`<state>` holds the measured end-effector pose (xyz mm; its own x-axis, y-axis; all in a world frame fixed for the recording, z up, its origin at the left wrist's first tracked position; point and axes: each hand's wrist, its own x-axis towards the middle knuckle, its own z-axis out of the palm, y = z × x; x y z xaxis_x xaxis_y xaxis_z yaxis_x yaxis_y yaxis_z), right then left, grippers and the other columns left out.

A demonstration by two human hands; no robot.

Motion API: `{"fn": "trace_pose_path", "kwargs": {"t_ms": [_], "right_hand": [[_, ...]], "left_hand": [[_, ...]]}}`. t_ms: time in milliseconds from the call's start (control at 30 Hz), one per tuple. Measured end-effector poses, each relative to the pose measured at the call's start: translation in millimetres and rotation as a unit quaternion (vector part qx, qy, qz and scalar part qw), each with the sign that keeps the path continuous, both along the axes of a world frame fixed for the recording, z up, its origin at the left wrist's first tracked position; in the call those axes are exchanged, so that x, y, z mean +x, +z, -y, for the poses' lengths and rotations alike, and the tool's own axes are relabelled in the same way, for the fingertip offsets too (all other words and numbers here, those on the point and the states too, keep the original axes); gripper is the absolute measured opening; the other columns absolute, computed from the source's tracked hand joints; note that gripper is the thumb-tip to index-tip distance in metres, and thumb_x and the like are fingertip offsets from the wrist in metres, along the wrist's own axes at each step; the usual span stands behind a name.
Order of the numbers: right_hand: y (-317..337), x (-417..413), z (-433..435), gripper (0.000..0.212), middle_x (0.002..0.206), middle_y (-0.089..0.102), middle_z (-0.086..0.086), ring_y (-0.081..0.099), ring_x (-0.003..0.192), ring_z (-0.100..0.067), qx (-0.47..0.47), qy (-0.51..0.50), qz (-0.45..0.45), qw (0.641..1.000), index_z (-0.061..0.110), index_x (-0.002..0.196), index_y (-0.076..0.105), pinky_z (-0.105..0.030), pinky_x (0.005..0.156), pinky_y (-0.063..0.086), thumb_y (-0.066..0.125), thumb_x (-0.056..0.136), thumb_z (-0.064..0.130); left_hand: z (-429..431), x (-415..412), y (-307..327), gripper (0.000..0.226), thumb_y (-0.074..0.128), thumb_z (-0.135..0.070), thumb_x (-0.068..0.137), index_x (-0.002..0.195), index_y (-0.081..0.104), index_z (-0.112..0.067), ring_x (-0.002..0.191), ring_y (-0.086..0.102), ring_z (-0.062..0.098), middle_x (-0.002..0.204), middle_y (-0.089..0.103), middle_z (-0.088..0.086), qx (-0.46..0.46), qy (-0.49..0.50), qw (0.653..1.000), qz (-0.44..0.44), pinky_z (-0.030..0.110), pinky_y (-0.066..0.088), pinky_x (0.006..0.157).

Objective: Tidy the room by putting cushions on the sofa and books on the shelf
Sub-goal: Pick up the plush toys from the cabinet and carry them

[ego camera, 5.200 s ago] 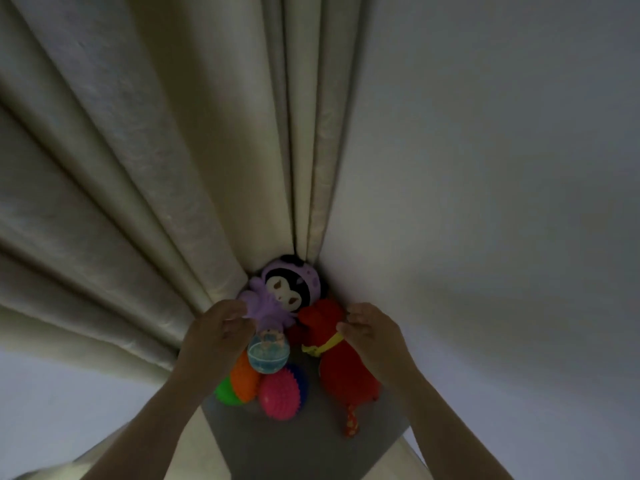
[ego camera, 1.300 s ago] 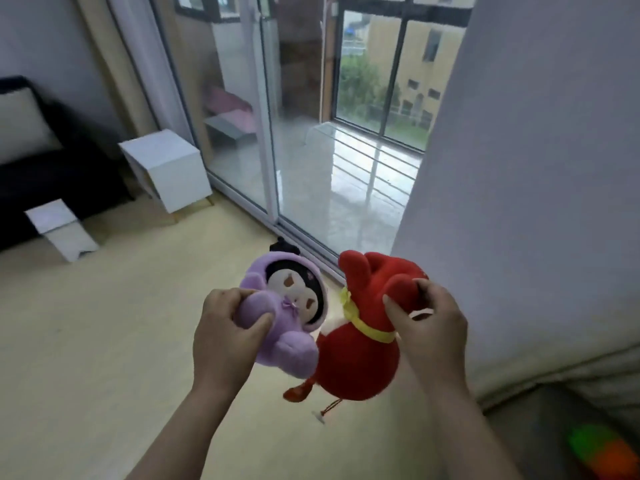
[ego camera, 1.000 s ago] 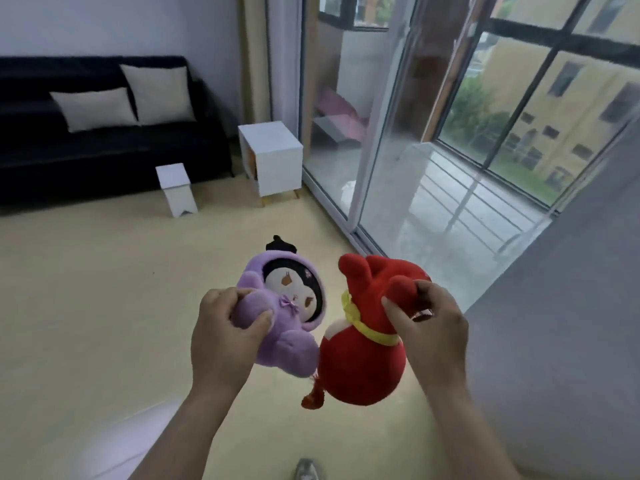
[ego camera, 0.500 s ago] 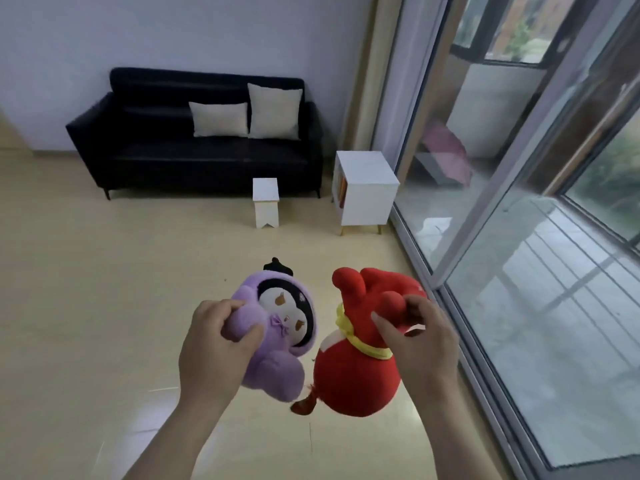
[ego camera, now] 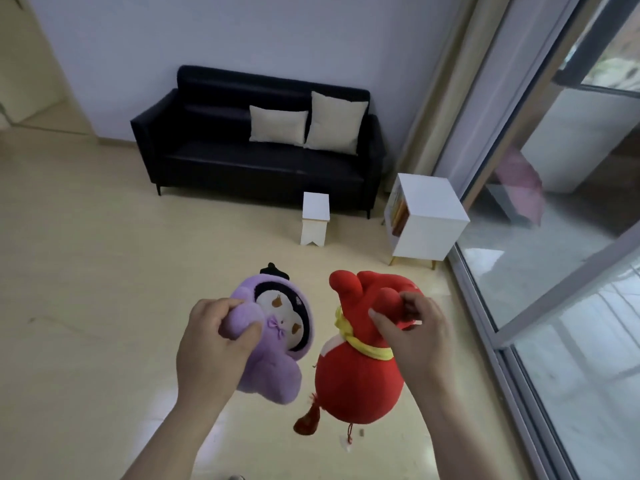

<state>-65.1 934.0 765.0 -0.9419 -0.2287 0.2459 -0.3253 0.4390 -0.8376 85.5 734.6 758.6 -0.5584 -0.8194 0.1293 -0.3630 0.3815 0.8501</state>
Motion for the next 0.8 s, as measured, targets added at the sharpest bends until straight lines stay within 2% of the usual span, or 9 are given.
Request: {"fn": "trace_pose_path", "kwargs": {"t_ms": [100,200,467,567,700,800], "right_hand": [[1.0,-20.5,59.3,0.035,0.086,0.062,0.014,0.06,0.082,-0.008,0.002,0.0,0.011,1.0,0.028,0.093,0.065,-0.033,0.069,0.053,0.085,0.065,0.03],[3.0,-37.2,105.3,0.034,0.085,0.063,0.014,0.061,0.081,-0.008,-0.001,-0.008,0.006,1.0,0.028,0.092,0.064,-0.034,0.069,0.053,0.085,0.065,0.029],[6.5,-110.2,211.9,0.035,0.086,0.06,0.018,0.058,0.081,-0.003,0.008,-0.005,0.011,1.0,0.032,0.091,0.06,-0.019,0.066,0.044,0.085,0.067,0.03],[2.1,-157.0,256.1,0.036,0.088,0.059,0.02,0.056,0.083,0.0,0.01,0.003,0.017,1.0,0.035,0.094,0.057,-0.018,0.068,0.045,0.083,0.069,0.033],[4.4,-227.2,309.8,0.037,0.088,0.053,0.024,0.055,0.084,-0.002,0.012,0.02,0.016,1.0,0.036,0.094,0.054,-0.017,0.068,0.044,0.082,0.071,0.034],[11.3,-278.5,346.6,0.037,0.091,0.055,0.02,0.055,0.085,-0.002,0.019,0.023,0.013,0.999,0.034,0.096,0.056,-0.017,0.067,0.043,0.082,0.07,0.036]], "left_hand": [[61.6,-19.6,7.1,0.022,0.072,-0.016,0.075,0.092,0.061,-0.025,0.081,0.055,0.003,0.098,0.053,-0.011,0.001,-0.002,1.0,0.005,0.026,0.04,0.059],[110.3,-40.0,11.9,0.023,0.072,-0.015,0.074,0.092,0.06,-0.025,0.08,0.054,0.002,0.098,0.053,-0.009,-0.015,-0.006,1.0,0.012,0.024,0.038,0.057],[217.4,-111.2,7.4,0.02,0.072,-0.015,0.076,0.09,0.061,-0.025,0.08,0.054,0.003,0.098,0.054,-0.007,0.01,0.011,1.0,0.014,0.026,0.04,0.061],[256.3,-157.2,4.8,0.017,0.068,-0.027,0.073,0.089,0.06,-0.026,0.081,0.054,-0.001,0.096,0.053,-0.01,0.008,0.013,1.0,0.005,0.022,0.038,0.06],[307.1,-222.7,9.1,0.022,0.071,-0.015,0.076,0.085,0.058,-0.03,0.08,0.054,0.001,0.098,0.054,-0.007,0.001,0.024,1.0,0.002,0.021,0.038,0.06],[343.3,-268.3,15.8,0.02,0.072,-0.017,0.076,0.087,0.06,-0.028,0.079,0.054,0.003,0.098,0.053,-0.007,-0.008,0.033,0.999,-0.002,0.022,0.038,0.06]]}}
